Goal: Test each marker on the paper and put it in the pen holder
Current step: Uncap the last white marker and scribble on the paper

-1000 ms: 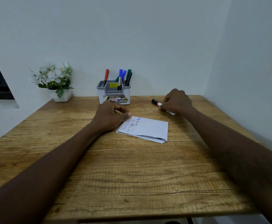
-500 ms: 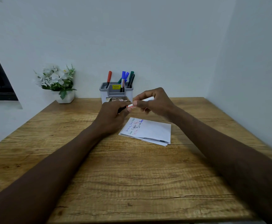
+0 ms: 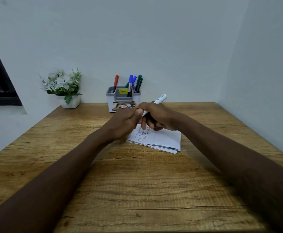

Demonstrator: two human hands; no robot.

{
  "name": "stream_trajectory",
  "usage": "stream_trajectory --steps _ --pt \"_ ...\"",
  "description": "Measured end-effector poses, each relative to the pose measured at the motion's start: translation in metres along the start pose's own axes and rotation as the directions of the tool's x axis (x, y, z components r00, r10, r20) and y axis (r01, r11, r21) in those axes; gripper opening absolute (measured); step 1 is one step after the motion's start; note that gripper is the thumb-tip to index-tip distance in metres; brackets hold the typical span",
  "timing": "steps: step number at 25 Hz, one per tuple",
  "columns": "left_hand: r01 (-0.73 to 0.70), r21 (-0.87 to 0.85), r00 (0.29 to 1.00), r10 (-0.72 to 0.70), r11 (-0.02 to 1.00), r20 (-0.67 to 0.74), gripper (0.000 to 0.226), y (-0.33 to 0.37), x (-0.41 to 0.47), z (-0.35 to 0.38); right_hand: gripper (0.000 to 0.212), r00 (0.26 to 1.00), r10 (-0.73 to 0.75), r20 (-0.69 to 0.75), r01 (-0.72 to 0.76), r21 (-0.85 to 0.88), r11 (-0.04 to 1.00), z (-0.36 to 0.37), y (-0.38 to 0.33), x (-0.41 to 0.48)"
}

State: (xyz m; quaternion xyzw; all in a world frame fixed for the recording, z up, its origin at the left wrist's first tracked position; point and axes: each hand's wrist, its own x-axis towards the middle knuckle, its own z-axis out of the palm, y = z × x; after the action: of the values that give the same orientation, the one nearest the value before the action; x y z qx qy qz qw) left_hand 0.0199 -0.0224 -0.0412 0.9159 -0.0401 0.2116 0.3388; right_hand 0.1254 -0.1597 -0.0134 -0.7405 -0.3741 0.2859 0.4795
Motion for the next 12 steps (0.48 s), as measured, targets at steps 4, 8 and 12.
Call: stream_trajectory --steps 4,8,12 --pt "0.317 -0.377 0.936 -0.223 0.87 0.273 0.045 0.009 -0.001 -0.008 0.052 1.0 0.011 0.008 -0.011 -0.021 1.0 -0.001 -0.001 -0.004" --pt "0.372 -0.388 0.912 -0.254 0.843 0.323 0.046 0.012 -0.003 -0.012 0.055 1.0 -0.022 -0.022 0.022 0.014 1.0 -0.002 -0.004 -0.006" --pt "0.456 -0.469 0.874 -0.281 0.756 0.396 0.049 0.009 -0.006 -0.014 0.053 0.996 -0.088 0.019 0.085 0.108 0.991 0.0 0.001 -0.007"
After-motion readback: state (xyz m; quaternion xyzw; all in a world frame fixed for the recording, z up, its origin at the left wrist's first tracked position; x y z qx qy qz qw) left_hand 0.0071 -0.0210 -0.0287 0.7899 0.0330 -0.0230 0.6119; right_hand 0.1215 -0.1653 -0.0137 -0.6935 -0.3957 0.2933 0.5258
